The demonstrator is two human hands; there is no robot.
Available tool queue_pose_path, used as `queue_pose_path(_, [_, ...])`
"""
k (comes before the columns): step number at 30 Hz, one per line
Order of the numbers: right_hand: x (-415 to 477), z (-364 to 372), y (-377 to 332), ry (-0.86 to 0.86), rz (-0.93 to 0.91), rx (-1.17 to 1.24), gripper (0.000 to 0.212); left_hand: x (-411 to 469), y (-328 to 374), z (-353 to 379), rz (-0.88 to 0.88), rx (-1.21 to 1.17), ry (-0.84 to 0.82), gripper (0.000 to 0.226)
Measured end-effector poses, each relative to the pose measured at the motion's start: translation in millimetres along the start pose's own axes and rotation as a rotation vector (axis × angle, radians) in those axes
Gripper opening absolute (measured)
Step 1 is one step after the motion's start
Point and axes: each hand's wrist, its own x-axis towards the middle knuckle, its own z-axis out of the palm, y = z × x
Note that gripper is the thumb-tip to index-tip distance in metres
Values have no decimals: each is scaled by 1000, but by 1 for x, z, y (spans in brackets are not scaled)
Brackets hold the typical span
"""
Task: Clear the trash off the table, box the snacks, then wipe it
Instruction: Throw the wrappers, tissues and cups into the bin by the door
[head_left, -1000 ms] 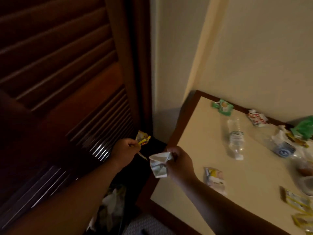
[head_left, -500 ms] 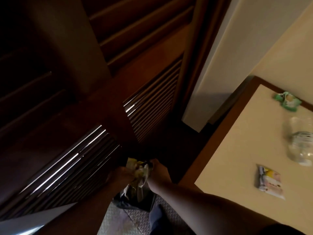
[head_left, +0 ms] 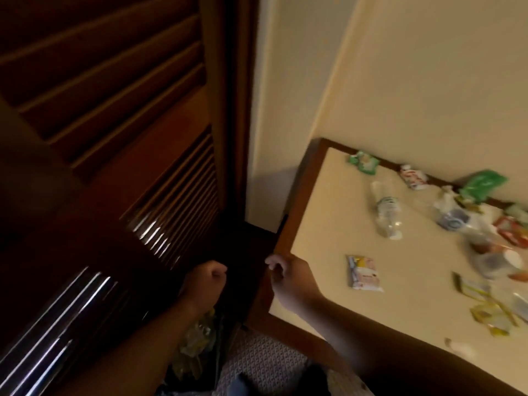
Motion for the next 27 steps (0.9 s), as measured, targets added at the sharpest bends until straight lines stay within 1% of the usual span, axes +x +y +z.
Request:
queue_pose_path(3, [-10,-56,53,220,91,-99,31,3,63,30,110,10,-123,20])
queue_pose_path(5, [-20,-85,88,281,224,-208,26,1,102,54,185,15,-171,18])
queue_pose_path(6, [-26,-95,103,282,298,-263,29,1,118,70,214,29,-196,17])
queue_pose_path(8, [-33,-106,125,235,403,-358,50,0,147,96,242,36,-221,16])
queue_pose_path(9, [-35,-109,136,216,456,-366,60,0,160,111,260,51,-237,15])
queue_pose_path(10, [-38,-112,148,204,502,-345,66,1,173,129,282,67,-252,16])
queue_pose_path(12, [-38,-111,162,180,540,-284,60,3,191,153,308,93,-262,19])
queue_pose_path(14, [-40,-111,173,175,546,-210,51,5,207,171,340,152,-253,20])
queue_pose_path(15, [-44,-114,184,176,543,-177,49,4,216,183,361,190,-251,20])
queue_pose_path(18, [-60,-140,216,200,507,-135,49,2,245,221,388,239,-236,22])
queue_pose_path(20, [-72,-164,235,240,451,-131,50,0,262,242,380,246,-200,22])
queue_pose_path(22, [-93,-199,266,344,385,-86,54,-7,288,280,411,273,-179,19])
queue_pose_path(23, [-103,-215,279,424,354,-48,54,-12,301,296,436,283,-176,19])
queue_pose_path(25, [-124,-253,313,610,312,20,49,-26,331,336,495,293,-220,20])
queue_pose_path(27, [-145,-290,352,770,303,30,40,-41,359,379,559,316,-302,20])
